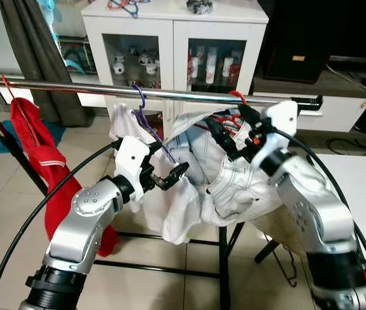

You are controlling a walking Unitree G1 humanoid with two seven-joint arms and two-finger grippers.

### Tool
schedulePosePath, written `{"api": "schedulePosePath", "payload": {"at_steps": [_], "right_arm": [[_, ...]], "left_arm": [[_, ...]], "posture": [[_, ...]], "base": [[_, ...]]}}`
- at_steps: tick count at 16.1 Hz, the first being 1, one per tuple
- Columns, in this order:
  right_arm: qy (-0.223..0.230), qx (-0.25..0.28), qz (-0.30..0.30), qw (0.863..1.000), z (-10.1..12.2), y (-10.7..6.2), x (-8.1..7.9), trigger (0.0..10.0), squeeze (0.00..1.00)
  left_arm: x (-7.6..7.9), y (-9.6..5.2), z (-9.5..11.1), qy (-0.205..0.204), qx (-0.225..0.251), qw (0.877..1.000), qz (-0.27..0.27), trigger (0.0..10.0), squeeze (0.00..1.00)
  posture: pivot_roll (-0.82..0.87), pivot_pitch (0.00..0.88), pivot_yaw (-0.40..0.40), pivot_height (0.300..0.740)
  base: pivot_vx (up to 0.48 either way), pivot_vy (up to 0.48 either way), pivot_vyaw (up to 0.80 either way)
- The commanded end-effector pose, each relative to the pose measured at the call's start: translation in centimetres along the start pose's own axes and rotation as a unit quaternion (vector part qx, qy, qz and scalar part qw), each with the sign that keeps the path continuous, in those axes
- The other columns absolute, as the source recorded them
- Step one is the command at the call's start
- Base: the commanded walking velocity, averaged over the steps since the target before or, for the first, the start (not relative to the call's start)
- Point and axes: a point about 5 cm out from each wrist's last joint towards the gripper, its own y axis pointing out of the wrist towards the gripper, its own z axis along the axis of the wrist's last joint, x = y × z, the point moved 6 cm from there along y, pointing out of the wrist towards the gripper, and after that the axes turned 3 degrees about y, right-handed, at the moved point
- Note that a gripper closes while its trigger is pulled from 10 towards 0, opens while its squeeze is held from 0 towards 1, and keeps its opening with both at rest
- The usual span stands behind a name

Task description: Hang hanger

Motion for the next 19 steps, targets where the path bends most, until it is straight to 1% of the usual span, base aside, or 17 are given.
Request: {"api": "schedulePosePath", "payload": {"at_steps": [1, 3, 4, 6, 7, 8, 9, 11, 12, 14, 16, 18, 19], "right_arm": [[-0.009, -0.001, 0.005, 1.000, 0.0, 0.3, 0.0, 10.0, 0.00], [-0.009, -0.007, -0.004, 1.000, 0.1, 1.2, 0.4, 10.0, 0.00], [-0.002, -0.020, -0.016, 1.000, -0.2, 1.6, 0.8, 10.0, 0.00], [0.009, -0.036, -0.024, 0.999, -0.7, 1.6, 1.2, 10.0, 0.00], [0.015, -0.042, -0.025, 0.999, -1.0, 1.4, 1.3, 10.0, 0.00], [0.038, -0.045, -0.021, 0.998, -1.2, 0.6, 1.6, 10.0, 0.00], [0.038, -0.045, -0.021, 0.998, -1.2, 0.6, 1.6, 10.0, 0.00], [0.041, -0.053, -0.021, 0.998, -1.4, -0.1, 2.0, 10.0, 0.00], [0.036, -0.067, -0.047, 0.996, -1.7, -0.9, 3.3, 10.0, 0.00], [0.036, -0.069, -0.063, 0.995, -1.7, -1.0, 4.0, 10.0, 0.00], [0.051, -0.056, -0.077, 0.994, -1.2, -0.1, 4.6, 10.0, 0.00], [0.045, -0.060, -0.072, 0.995, -1.2, 1.2, 4.4, 10.0, 0.00], [0.043, -0.063, -0.069, 0.995, -1.1, 1.4, 4.3, 10.0, 0.00]], "left_arm": [[0.0, 0.1, 0.6, 0.007, 0.007, 1.000, -0.007, 10.0, 0.00], [0.0, 0.2, 0.7, 0.008, 0.007, 1.000, -0.007, 10.0, 0.00], [-0.1, 0.2, 0.7, 0.009, 0.007, 1.000, -0.008, 10.0, 0.00], [-0.1, 0.2, 0.7, 0.009, 0.007, 1.000, -0.009, 10.0, 0.00], [-0.1, 0.2, 0.7, 0.009, 0.007, 1.000, -0.009, 10.0, 0.00], [0.0, 0.2, 0.7, 0.008, 0.007, 1.000, -0.010, 10.0, 0.00], [0.0, 0.2, 0.7, 0.008, 0.007, 1.000, -0.010, 10.0, 0.00], [0.1, 0.2, 0.7, 0.007, 0.007, 1.000, -0.014, 10.0, 0.00], [0.5, 0.4, 0.8, 0.003, 0.010, 1.000, -0.027, 10.0, 0.00], [0.8, 0.5, 0.8, 0.000, 0.012, 0.999, -0.035, 10.0, 0.00], [1.6, 0.8, 1.2, -0.002, 0.016, 0.998, -0.064, 10.0, 0.00], [2.1, 1.0, 1.5, 0.001, 0.018, 0.996, -0.086, 10.0, 0.00], [2.1, 1.0, 1.6, 0.003, 0.017, 0.996, -0.088, 10.0, 0.00]], "posture": [[0.00, 0.000, 0.011, 0.740], [0.00, 0.000, 0.012, 0.740], [0.00, 0.000, 0.014, 0.740], [0.00, 0.000, 0.014, 0.740], [0.00, 0.000, 0.014, 0.740], [0.00, 0.000, 0.012, 0.740], [0.00, 0.000, 0.012, 0.740], [0.00, 0.000, 0.015, 0.740], [-0.01, 0.000, 0.022, 0.740], [-0.02, 0.000, 0.028, 0.740], [-0.02, 0.000, 0.028, 0.740], [-0.02, 0.000, 0.035, 0.740], [-0.01, 0.000, 0.032, 0.740]], "base": [[0.000, 0.000, 0.00], [0.000, 0.000, 0.00], [0.000, 0.000, 0.00], [0.000, 0.000, 0.00], [0.000, 0.000, 0.00], [0.000, 0.000, 0.00], [0.000, 0.000, 0.00], [0.000, 0.000, 0.00], [0.000, 0.000, 0.00], [0.000, 0.000, 0.00], [0.000, 0.000, 0.00], [0.000, 0.000, 0.00], [0.000, 0.000, 0.00]]}}
